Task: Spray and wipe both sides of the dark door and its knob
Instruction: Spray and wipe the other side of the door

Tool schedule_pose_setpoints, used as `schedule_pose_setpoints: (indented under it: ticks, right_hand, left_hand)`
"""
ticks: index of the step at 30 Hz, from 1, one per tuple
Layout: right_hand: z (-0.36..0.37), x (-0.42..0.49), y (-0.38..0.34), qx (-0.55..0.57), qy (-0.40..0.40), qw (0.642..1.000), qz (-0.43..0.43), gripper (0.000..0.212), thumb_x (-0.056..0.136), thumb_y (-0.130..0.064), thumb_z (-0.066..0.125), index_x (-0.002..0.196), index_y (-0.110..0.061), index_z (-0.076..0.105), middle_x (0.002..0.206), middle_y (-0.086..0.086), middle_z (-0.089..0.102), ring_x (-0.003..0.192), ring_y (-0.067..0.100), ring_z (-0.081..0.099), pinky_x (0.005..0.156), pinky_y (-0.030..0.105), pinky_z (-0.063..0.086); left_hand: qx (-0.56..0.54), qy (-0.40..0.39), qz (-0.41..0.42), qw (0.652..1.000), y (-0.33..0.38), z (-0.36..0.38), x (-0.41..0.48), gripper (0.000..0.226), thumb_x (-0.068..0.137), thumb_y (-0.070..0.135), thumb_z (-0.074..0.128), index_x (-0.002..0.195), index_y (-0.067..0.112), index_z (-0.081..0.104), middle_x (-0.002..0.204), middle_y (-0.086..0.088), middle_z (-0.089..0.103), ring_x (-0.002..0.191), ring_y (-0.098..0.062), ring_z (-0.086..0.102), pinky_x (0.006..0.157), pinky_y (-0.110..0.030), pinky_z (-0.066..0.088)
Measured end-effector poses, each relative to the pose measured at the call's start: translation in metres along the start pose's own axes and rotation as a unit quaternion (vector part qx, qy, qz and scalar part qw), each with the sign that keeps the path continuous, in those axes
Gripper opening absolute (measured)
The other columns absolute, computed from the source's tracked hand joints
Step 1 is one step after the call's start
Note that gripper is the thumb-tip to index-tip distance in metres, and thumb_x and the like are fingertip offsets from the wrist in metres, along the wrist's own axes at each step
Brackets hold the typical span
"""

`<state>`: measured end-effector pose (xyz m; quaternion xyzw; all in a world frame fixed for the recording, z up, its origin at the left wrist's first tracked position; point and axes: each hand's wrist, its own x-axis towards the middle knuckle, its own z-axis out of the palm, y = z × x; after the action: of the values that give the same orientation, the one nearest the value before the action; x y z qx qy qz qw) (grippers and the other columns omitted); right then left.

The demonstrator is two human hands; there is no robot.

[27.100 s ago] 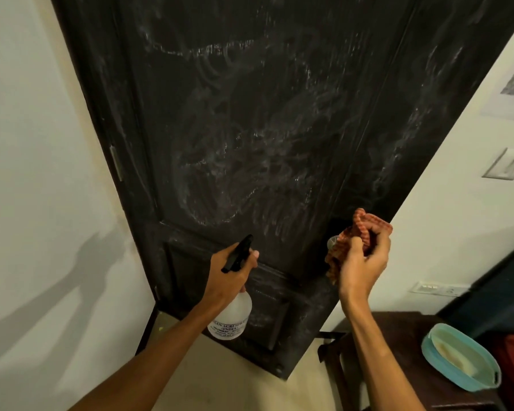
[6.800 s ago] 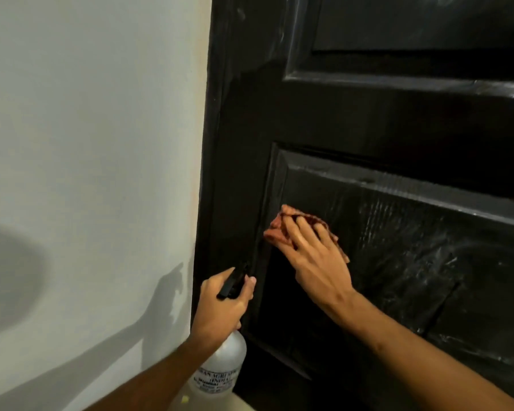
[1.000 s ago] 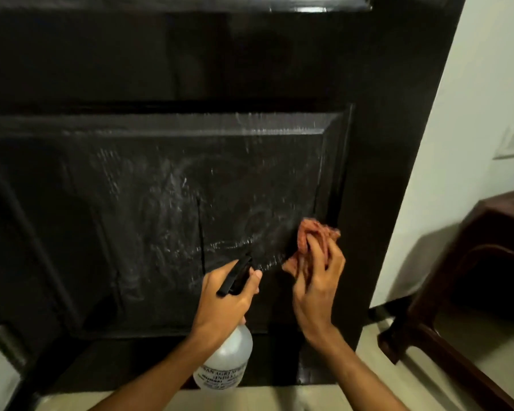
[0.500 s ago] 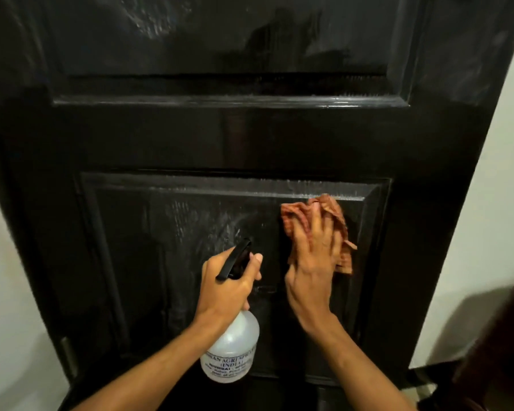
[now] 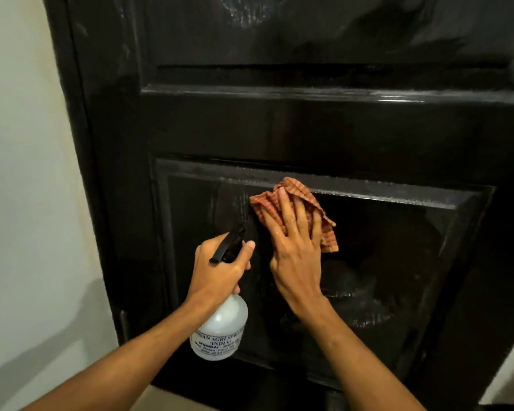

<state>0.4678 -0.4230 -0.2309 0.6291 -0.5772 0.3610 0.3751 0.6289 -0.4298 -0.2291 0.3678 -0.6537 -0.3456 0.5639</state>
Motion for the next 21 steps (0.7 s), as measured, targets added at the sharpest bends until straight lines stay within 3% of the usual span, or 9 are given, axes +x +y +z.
schedule_pose_setpoints:
  ticks: [4,6,11,13,16,19,21]
  right_hand:
    - [0.003,-0.008,0.008,-0.023,0.085,0.989,0.119,0.089,0.076,0.003,0.063,0.157,-0.023,0.040,0.171,0.010,0.017,0.159,0.029,0.010,0.126,0.058,0.005]
    - [0.015,0.002,-0.017,-0.012,0.089,0.989,0.117,0.087,0.076,0.001,0.062,0.157,-0.023,0.040,0.171,0.011,0.017,0.158,0.032,0.009,0.126,0.059,0.004]
    - [0.052,0.048,-0.090,-0.023,-0.045,0.991,-0.125,0.076,0.086,-0.023,0.053,0.159,-0.026,0.036,0.171,0.008,0.016,0.158,0.031,0.013,0.127,0.052,0.001]
    - [0.053,0.068,-0.096,-0.039,-0.035,0.992,-0.115,0.074,0.084,-0.022,0.040,0.158,-0.027,0.037,0.171,0.007,0.018,0.158,0.031,0.014,0.127,0.051,-0.002]
    - [0.067,0.069,-0.111,-0.057,-0.020,0.992,-0.107,0.077,0.087,-0.019,0.048,0.161,-0.028,0.030,0.172,0.007,0.012,0.158,0.031,0.008,0.126,0.056,0.000]
    - [0.098,0.017,-0.118,-0.060,-0.079,0.973,-0.207,0.072,0.093,-0.029,0.051,0.162,-0.025,0.028,0.172,0.007,0.010,0.157,0.031,0.014,0.127,0.055,0.000]
    - [0.110,-0.023,-0.113,-0.076,-0.141,0.954,-0.253,0.083,0.084,-0.023,0.060,0.161,-0.023,0.030,0.172,0.008,0.012,0.158,0.031,0.012,0.127,0.053,0.000]
  left_hand:
    - [-0.009,0.010,-0.005,1.000,-0.007,-0.025,0.004,0.018,0.098,0.020,0.073,0.083,0.010,0.070,0.074,-0.010,0.073,0.040,-0.021,0.057,0.040,-0.027,0.045]
    - [-0.004,0.031,-0.007,0.999,-0.016,-0.046,0.008,0.020,0.099,0.020,0.071,0.082,0.009,0.071,0.072,-0.011,0.072,0.039,-0.022,0.056,0.040,-0.027,0.045]
    - [0.005,0.069,-0.008,0.998,-0.038,-0.083,0.012,0.018,0.098,0.018,0.073,0.081,0.012,0.071,0.070,-0.011,0.072,0.041,-0.022,0.058,0.041,-0.028,0.047]
    - [0.002,0.079,0.000,0.997,-0.041,-0.093,0.013,0.016,0.098,0.018,0.073,0.082,0.014,0.071,0.072,-0.009,0.073,0.040,-0.020,0.059,0.039,-0.027,0.046]
    - [0.018,0.075,0.015,0.997,-0.055,-0.111,0.012,0.014,0.098,0.019,0.072,0.085,0.014,0.071,0.074,-0.009,0.073,0.042,-0.015,0.060,0.038,-0.027,0.047]
    - [0.014,0.076,0.011,0.997,-0.075,-0.116,-0.002,0.012,0.098,0.019,0.073,0.087,0.013,0.071,0.075,-0.010,0.073,0.044,-0.013,0.060,0.039,-0.026,0.047]
    - [0.004,0.071,0.004,0.997,-0.086,-0.114,-0.014,0.009,0.098,0.020,0.073,0.090,0.015,0.073,0.076,-0.010,0.072,0.045,-0.013,0.061,0.040,-0.024,0.047]
